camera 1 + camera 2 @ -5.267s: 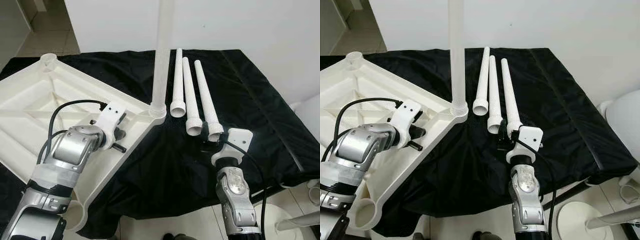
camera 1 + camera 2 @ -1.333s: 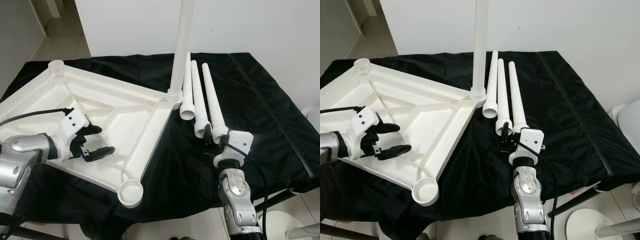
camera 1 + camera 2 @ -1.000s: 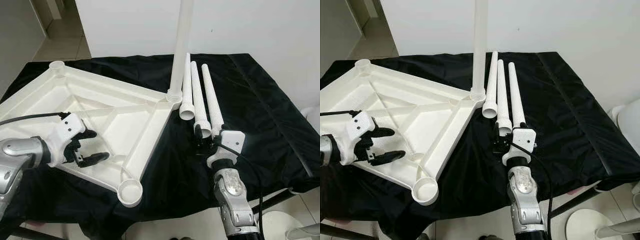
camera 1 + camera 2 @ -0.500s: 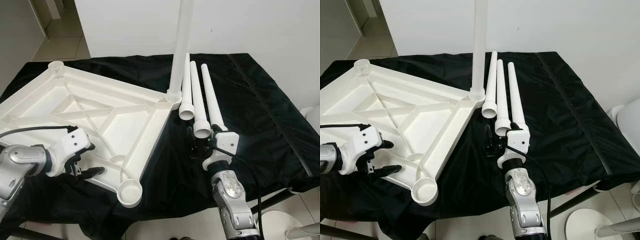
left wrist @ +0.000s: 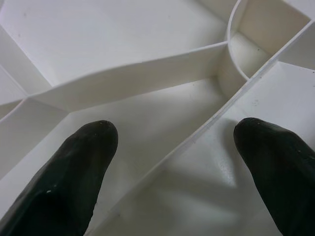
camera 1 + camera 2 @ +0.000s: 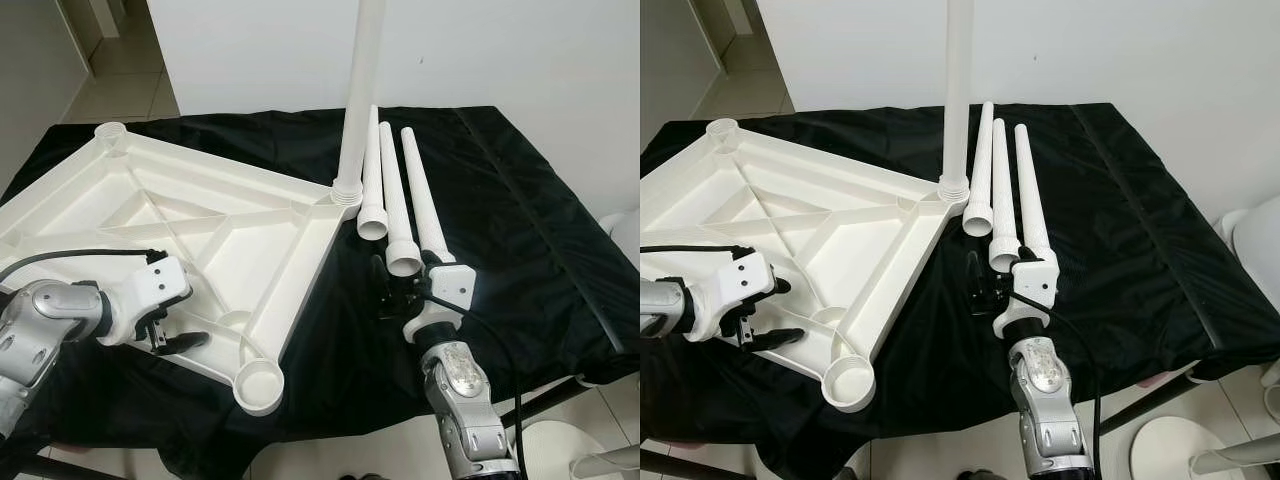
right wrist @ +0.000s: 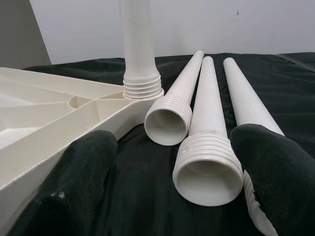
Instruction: Building children table
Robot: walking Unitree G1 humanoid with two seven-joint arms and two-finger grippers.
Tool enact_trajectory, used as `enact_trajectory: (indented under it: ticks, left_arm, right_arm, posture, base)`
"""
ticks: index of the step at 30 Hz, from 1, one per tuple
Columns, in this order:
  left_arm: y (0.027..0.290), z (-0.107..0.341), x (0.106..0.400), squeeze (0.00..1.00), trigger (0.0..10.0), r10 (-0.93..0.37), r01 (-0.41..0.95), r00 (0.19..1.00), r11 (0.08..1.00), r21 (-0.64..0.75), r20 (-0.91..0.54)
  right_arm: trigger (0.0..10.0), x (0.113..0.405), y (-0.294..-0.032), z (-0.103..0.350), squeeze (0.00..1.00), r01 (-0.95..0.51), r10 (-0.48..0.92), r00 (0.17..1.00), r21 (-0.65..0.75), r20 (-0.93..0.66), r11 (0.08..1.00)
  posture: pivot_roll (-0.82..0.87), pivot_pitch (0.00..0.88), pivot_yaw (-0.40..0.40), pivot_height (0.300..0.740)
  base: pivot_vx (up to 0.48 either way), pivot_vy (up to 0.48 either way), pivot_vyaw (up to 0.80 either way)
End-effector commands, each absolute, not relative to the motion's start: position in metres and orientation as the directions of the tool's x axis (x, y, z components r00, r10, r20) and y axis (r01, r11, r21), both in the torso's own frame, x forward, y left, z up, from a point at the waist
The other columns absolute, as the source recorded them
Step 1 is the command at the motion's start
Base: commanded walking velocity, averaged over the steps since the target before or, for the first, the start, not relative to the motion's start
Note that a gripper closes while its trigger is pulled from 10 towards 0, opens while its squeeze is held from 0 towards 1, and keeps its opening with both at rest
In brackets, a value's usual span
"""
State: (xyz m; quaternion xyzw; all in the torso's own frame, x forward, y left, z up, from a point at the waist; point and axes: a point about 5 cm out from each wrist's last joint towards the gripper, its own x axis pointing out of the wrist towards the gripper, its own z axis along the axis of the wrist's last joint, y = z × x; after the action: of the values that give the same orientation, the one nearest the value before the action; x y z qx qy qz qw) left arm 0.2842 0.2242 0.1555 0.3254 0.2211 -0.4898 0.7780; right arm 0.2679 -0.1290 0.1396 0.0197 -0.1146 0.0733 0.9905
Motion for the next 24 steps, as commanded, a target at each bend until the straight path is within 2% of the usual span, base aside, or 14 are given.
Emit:
enact_trajectory:
  ticks: [1,4,5,6,7,9,10,24]
  left_arm:
    - [0.223,0.152,0.281,0.00,10.0,-0.629,0.945,0.326,0.235,0.227,-0.706]
    - [0.223,0.152,0.286,0.00,10.0,-0.611,0.945,0.325,0.227,0.233,-0.722]
    - [0.224,0.153,0.289,0.00,1.9,-0.593,0.945,0.326,0.219,0.242,-0.736]
    - [0.224,0.153,0.293,0.00,1.9,-0.578,0.944,0.330,0.218,0.249,-0.746]
    - [0.225,0.153,0.295,0.00,1.3,-0.570,0.943,0.332,0.216,0.252,-0.751]
    - [0.225,0.153,0.296,0.00,1.0,-0.569,0.943,0.332,0.216,0.253,-0.752]
    - [0.226,0.153,0.297,0.00,0.1,-0.567,0.944,0.329,0.212,0.252,-0.755]
    - [0.226,0.152,0.300,0.00,0.0,-0.567,0.944,0.328,0.213,0.250,-0.756]
  right_arm:
    - [10.0,0.267,-0.128,0.139,0.00,-0.159,0.147,0.964,0.035,0.223,0.987]
    - [10.0,0.266,-0.128,0.139,0.00,-0.151,0.139,0.964,0.034,0.225,0.988]
    - [10.0,0.266,-0.129,0.139,0.00,-0.142,0.131,0.965,0.034,0.226,0.989]
    - [10.0,0.265,-0.129,0.139,0.00,-0.136,0.125,0.966,0.033,0.227,0.990]
    - [10.0,0.265,-0.129,0.139,0.00,-0.132,0.121,0.966,0.032,0.227,0.991]
    - [10.0,0.265,-0.130,0.139,0.00,-0.129,0.119,0.967,0.031,0.227,0.991]
    - [10.0,0.265,-0.130,0.139,0.00,-0.122,0.112,0.968,0.033,0.227,0.992]
    - [10.0,0.265,-0.130,0.139,0.00,-0.122,0.113,0.969,0.031,0.222,0.992]
  posture:
    - [0.01,0.080,0.021,0.740]
    - [-0.01,0.086,0.038,0.740]
    - [-0.01,0.090,0.042,0.740]
    - [-0.01,0.092,0.046,0.740]
    - [-0.01,0.095,0.053,0.740]
    - [-0.01,0.095,0.053,0.740]
    - [-0.01,0.099,0.056,0.740]
    - [0.00,0.109,0.049,0.740]
  base:
    - [0.000,0.000,0.00]
    - [0.000,0.000,0.00]
    - [0.000,0.000,0.00]
    - [0.000,0.000,0.00]
    - [0.000,0.000,0.00]
    - [0.000,0.000,0.00]
    - [0.000,0.000,0.00]
    - [0.000,0.000,0.00]
